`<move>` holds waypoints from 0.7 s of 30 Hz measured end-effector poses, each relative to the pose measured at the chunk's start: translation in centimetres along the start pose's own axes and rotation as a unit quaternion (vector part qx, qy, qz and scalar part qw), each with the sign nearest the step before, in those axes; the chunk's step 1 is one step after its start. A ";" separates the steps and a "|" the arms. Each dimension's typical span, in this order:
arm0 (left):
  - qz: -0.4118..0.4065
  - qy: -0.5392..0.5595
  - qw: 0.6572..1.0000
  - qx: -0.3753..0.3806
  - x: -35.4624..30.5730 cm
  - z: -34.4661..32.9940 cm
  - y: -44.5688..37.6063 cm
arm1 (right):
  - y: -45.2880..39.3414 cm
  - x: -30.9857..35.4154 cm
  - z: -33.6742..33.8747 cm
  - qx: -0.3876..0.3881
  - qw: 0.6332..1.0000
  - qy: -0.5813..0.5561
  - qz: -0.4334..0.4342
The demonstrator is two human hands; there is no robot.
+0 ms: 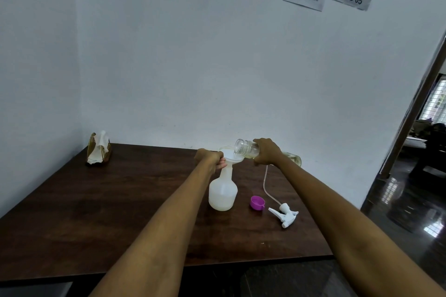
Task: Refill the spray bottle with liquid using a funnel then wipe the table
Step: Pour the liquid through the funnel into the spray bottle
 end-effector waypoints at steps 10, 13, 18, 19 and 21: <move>0.011 -0.001 1.000 -0.001 -0.1 0.1 0.1 | 0.0 -0.2 0.1 -0.001 1.000 -0.006 -0.003; 0.009 0.002 1.000 0.001 -0.1 0.0 0.1 | 0.0 -0.2 0.2 -0.004 1.000 -0.005 -0.001; 0.013 0.001 1.000 0.002 -0.1 0.1 0.1 | 0.0 -0.2 0.1 -0.002 1.000 0.002 0.003; 0.013 0.001 1.000 0.003 0.0 0.1 0.0 | 0.0 -0.2 0.1 -0.001 1.000 0.003 0.003; 0.012 0.002 1.000 0.004 0.0 0.0 0.0 | -0.1 -0.2 0.0 0.001 1.000 0.004 0.000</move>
Point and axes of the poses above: each hand's wrist, its own y-axis away from the middle knuckle, its own z-axis out of the back of the hand, x = y × z, the point moved 7 cm from there along -y, towards the middle knuckle, and after that the axes turned 11 degrees about x, right-handed, at the moved point
